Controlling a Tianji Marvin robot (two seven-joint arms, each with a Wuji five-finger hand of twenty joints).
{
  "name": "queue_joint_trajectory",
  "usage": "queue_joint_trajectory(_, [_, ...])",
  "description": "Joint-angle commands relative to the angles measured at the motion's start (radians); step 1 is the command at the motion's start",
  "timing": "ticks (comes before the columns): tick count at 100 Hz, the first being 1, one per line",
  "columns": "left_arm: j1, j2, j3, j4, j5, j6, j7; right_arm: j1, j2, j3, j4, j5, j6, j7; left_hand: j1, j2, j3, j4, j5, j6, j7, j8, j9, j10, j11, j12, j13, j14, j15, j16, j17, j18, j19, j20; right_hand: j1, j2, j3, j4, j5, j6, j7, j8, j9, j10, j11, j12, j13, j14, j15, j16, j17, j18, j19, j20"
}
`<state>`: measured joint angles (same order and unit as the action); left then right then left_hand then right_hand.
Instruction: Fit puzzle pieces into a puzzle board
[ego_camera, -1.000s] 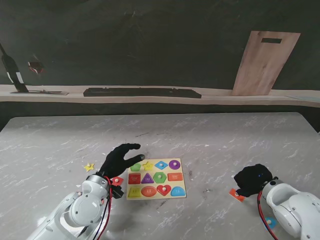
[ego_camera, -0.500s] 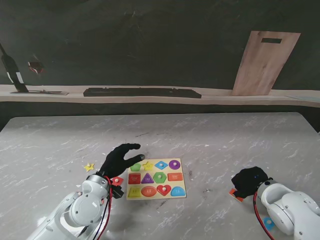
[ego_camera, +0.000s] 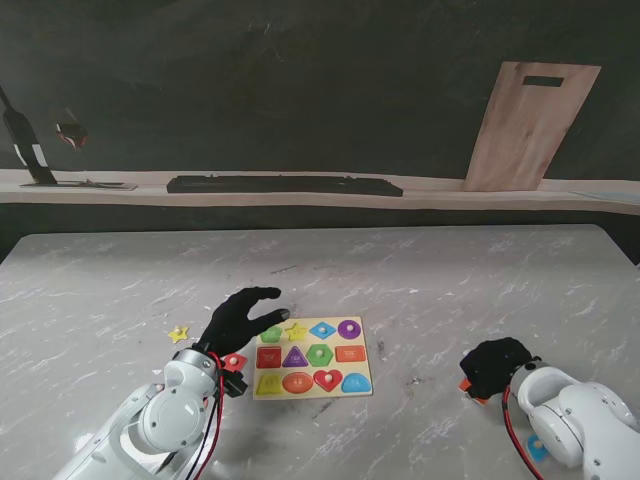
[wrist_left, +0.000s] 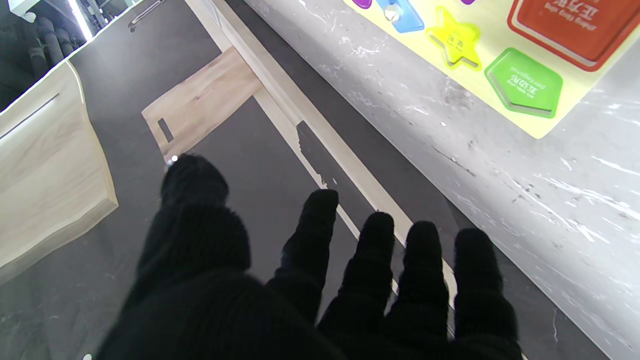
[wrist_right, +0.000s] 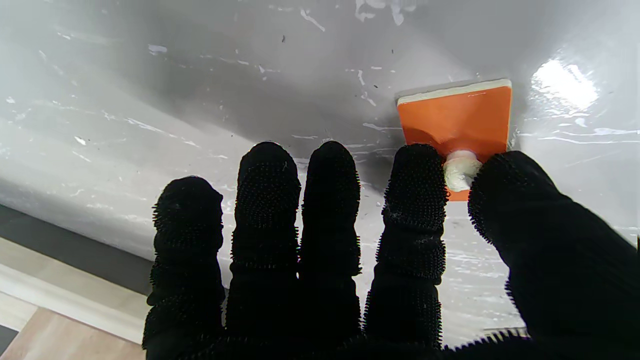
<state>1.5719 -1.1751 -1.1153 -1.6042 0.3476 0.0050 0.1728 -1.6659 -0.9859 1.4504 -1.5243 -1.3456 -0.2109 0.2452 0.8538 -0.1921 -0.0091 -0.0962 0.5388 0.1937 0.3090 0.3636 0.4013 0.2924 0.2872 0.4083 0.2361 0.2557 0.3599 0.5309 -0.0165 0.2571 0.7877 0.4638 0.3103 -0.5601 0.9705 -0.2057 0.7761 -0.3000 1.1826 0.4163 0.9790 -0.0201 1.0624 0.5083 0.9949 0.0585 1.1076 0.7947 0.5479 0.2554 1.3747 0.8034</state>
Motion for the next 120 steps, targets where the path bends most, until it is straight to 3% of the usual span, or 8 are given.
queue_joint_trajectory(1, [0.002,-0.002,0.001,-0.004,-0.004,0.002,-0.002,-0.011,0.000,-0.007,-0.002,0.005,0.004,0.014,-0.012,0.022,-0.024,0.031,0.016,-0.022,0.000,-0.005,0.010,-0.008,-0.013,-0.008,0.023,-0.011,-0.023,-0.004,-0.009,0.099,-0.011,0.011,0.086,-0.044,0.089,-0.008,0.018,-0.046,-0.002,-0.050,0.049,0.006,0.001,-0.005,0.031,0.018,0.024,0.002,0.008,0.023,0.044,0.019])
queue_joint_trajectory(20, [0.002,-0.002,0.001,-0.005,-0.003,0.002,0.000,-0.019,-0.004,0.000,-0.013,0.035,0.011,0.021,-0.013,0.023,-0.025,0.031,0.016,-0.021,0.000,-0.005,0.009,-0.010,-0.013,-0.009,0.021,-0.011,-0.024,-0.004,-0.009,0.098,-0.011,0.011,0.115,-0.121,0.170,0.001,0.054,-0.036,0.009,-0.074,0.076,0.019,-0.008,-0.019,0.046,0.018,0.028,0.002,0.022,0.027,0.047,0.019])
queue_joint_trajectory(44, [0.003,-0.002,0.000,-0.005,-0.002,0.000,0.000,-0.024,-0.009,0.015,-0.038,0.037,-0.021,-0.049,-0.012,0.024,-0.024,0.031,0.015,-0.020,-0.001,-0.005,0.009,-0.007,-0.014,-0.009,0.021,-0.011,-0.024,-0.004,-0.009,0.099,-0.011,0.011,0.115,-0.168,0.205,0.013,0.077,-0.050,0.011,-0.085,0.092,0.020,-0.009,-0.043,0.061,0.008,0.033,0.004,0.041,0.025,0.050,0.020])
queue_joint_trajectory(60, [0.005,-0.002,0.000,-0.006,-0.002,-0.001,0.001,0.012,-0.013,-0.017,-0.042,0.073,-0.041,-0.090,-0.011,0.024,-0.024,0.031,0.016,-0.020,-0.001,-0.006,0.008,-0.008,-0.014,-0.009,0.021,-0.011,-0.024,-0.004,-0.009,0.100,-0.011,0.011,0.108,-0.186,0.218,0.032,0.085,-0.065,0.017,-0.079,0.100,0.019,0.003,-0.053,0.074,0.000,0.042,0.008,0.058,0.021,0.054,0.020])
queue_joint_trajectory(82, [0.007,-0.002,-0.004,-0.009,0.000,-0.004,0.004,0.120,-0.022,-0.152,-0.014,0.163,-0.030,-0.106,-0.011,0.024,-0.024,0.032,0.016,-0.021,-0.002,-0.006,0.009,-0.010,-0.014,-0.009,0.022,-0.011,-0.024,-0.004,-0.009,0.100,-0.011,0.011,0.104,-0.193,0.227,0.042,0.091,-0.061,0.020,-0.075,0.104,0.025,0.019,-0.052,0.084,-0.002,0.063,0.017,0.067,0.022,0.067,0.024])
queue_joint_trajectory(120, [0.015,-0.002,-0.013,-0.016,0.001,-0.010,0.010,0.368,-0.047,-0.478,0.134,0.326,0.088,-0.155,-0.012,0.023,-0.025,0.031,0.017,-0.020,-0.001,-0.005,0.010,-0.010,-0.013,-0.009,0.022,-0.011,-0.024,-0.004,-0.009,0.099,-0.011,0.011,0.102,-0.181,0.217,0.043,0.080,-0.068,0.016,-0.069,0.094,0.020,0.022,-0.054,0.078,-0.007,0.064,0.017,0.067,0.018,0.071,0.024])
